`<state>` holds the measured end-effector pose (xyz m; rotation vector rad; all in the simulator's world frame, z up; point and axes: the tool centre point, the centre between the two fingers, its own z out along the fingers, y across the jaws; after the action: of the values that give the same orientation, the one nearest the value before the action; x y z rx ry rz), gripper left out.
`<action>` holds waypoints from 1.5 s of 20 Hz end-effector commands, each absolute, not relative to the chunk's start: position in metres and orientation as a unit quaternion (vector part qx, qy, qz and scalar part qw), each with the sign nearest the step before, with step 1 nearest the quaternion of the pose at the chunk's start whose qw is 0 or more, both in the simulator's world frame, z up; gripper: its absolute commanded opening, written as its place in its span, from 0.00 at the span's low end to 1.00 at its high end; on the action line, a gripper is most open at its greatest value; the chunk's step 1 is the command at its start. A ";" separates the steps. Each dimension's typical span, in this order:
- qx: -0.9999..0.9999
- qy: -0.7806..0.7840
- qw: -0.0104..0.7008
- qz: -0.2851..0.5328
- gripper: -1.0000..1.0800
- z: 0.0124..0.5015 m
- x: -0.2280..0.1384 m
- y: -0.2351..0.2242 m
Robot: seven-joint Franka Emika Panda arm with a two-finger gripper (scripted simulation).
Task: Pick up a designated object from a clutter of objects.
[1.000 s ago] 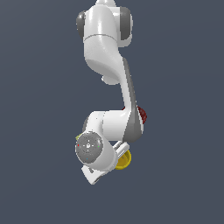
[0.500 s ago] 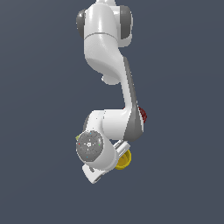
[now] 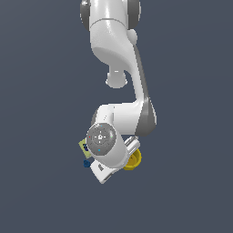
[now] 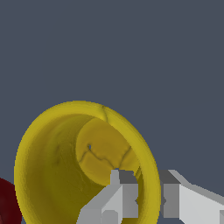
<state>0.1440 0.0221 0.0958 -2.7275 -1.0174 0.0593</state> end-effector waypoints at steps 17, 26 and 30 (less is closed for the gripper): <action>-0.931 -0.348 0.113 0.019 0.00 0.241 0.058 0.113; -0.930 -0.348 0.113 0.019 0.00 0.322 0.011 0.164; -0.930 -0.348 0.113 0.019 0.00 0.352 -0.004 0.183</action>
<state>0.0018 0.1762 0.3400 -2.7292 -1.0221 0.0573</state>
